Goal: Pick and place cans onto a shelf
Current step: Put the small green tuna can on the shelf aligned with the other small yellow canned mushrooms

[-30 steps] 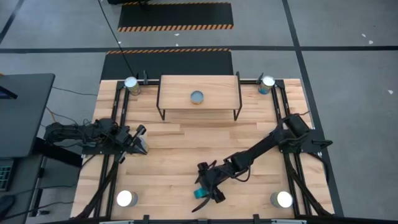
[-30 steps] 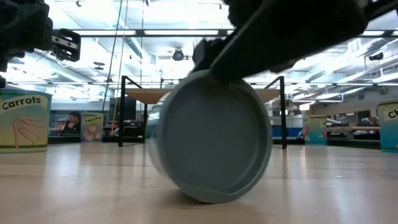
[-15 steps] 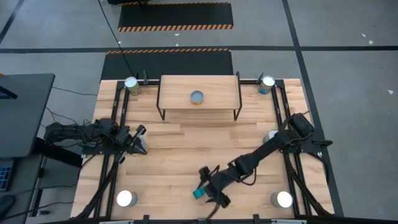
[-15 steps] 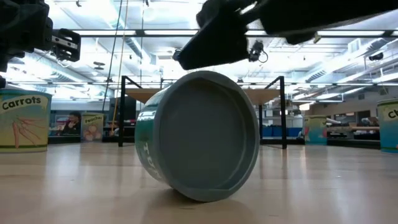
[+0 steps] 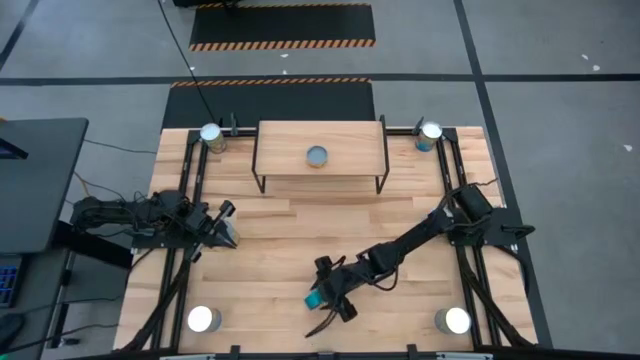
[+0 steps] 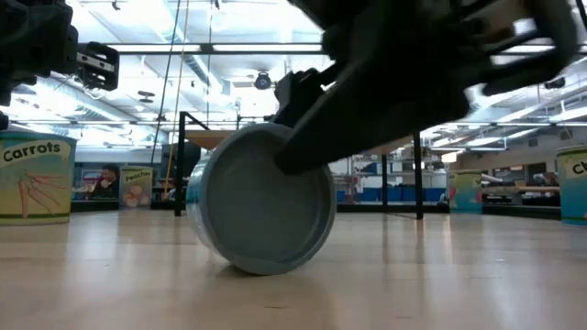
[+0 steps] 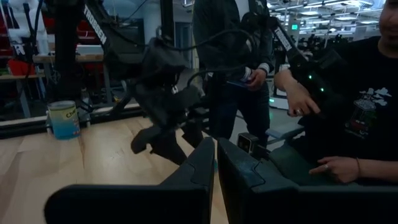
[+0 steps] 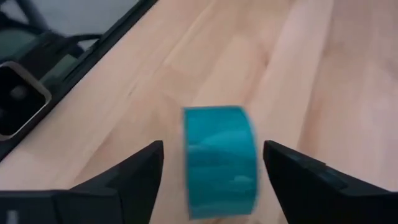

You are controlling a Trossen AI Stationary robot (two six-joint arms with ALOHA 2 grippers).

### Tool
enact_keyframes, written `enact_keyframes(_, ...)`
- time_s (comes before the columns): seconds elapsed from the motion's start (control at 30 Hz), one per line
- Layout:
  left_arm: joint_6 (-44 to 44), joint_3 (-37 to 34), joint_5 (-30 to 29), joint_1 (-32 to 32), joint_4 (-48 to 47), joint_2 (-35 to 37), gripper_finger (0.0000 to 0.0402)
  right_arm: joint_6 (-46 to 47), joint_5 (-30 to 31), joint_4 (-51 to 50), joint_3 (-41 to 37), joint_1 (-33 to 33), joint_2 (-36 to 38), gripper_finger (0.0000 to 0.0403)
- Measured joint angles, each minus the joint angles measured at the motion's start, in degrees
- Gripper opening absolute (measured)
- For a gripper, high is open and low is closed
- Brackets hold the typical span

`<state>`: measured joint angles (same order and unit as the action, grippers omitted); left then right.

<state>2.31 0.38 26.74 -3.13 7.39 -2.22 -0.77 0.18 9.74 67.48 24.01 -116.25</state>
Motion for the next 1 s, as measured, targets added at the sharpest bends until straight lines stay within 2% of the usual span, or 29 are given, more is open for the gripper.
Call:
enact_keyframes(0.2, 0.02, -0.02, -0.09, 0.0, -0.04, -0.02, 0.0027, 9.78, -1.06, 0.5, 0.0, -2.92, 0.0, 0.0196)
enact_keyframes(0.33, 0.02, -0.02, -0.09, 0.02, 0.0, -0.02, 0.0027, 21.04, -9.13, 3.27, 0.0, -5.79, 0.0, 0.0148)
enact_keyframes(0.47, 0.02, 0.0, -0.09, 0.01, 0.0, -0.02, 0.0027, 36.14, -17.41, 3.75, 0.0, -9.34, 0.0, 0.0144)
enact_keyframes(0.6, 0.02, 0.0, -0.09, 0.0, 0.0, -0.02, 0.0027, 48.75, -21.07, 2.62, 0.0, -12.92, 0.0, 0.0149)
enact_keyframes(0.77, 0.0, -0.01, -0.09, 0.01, 0.01, -0.02, 0.0027, 56.18, -21.75, -0.9, 0.0, -15.61, 0.04, 0.0157)
enact_keyframes(1.0, 0.02, 0.0, -0.09, 0.02, 0.03, -0.02, 0.0027, 61.11, -16.52, -5.55, -0.02, -17.35, 0.04, 0.0158)
